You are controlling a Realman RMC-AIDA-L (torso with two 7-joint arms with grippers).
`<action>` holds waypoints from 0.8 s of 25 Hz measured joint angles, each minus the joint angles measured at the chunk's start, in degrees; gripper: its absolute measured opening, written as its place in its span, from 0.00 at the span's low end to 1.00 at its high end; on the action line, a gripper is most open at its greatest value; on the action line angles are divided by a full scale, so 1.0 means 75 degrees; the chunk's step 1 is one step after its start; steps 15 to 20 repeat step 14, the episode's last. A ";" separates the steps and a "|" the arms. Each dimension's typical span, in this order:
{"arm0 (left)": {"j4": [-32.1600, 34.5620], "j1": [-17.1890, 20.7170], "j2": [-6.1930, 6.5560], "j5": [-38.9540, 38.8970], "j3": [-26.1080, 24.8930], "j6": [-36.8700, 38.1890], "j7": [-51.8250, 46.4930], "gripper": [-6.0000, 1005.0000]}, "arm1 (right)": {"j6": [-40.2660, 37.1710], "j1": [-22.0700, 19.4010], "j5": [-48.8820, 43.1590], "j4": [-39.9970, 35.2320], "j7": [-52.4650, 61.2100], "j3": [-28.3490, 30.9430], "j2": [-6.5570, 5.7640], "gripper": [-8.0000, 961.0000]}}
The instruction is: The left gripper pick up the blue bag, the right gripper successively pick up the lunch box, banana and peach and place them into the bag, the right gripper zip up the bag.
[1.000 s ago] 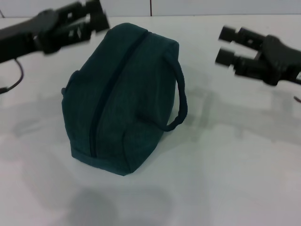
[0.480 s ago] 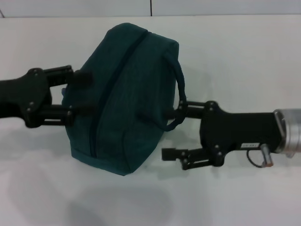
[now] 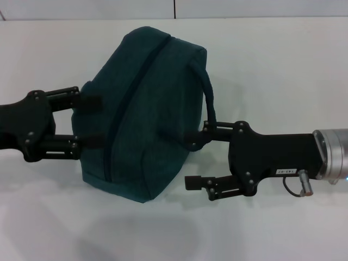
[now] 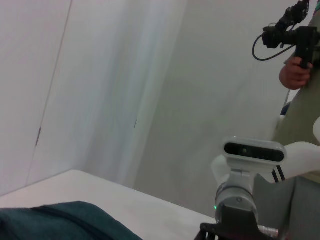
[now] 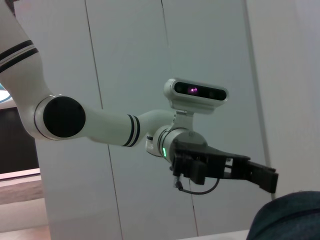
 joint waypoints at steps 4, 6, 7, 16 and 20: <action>0.0000 -0.0007 -0.0053 0.0025 0.0197 0.0001 0.0001 0.87 | 0.0016 -0.0008 0.0021 0.0016 0.0035 0.0014 -0.0077 0.84; 0.0002 -0.0048 -0.0121 0.0035 0.0292 0.0000 0.0002 0.87 | 0.0027 -0.0010 0.0035 0.0022 0.0047 0.0032 -0.0113 0.84; 0.0002 -0.0067 -0.0157 0.0047 0.0325 -0.0002 0.0002 0.87 | 0.0035 -0.0011 0.0035 0.0025 0.0048 0.0072 -0.0133 0.84; 0.0002 -0.0121 -0.0323 0.0117 0.0376 -0.0028 0.0020 0.87 | 0.0020 -0.0015 0.0009 0.0011 0.0078 0.0205 -0.0239 0.84; 0.0002 -0.0121 -0.0323 0.0117 0.0376 -0.0028 0.0020 0.87 | 0.0020 -0.0015 0.0009 0.0011 0.0078 0.0205 -0.0239 0.84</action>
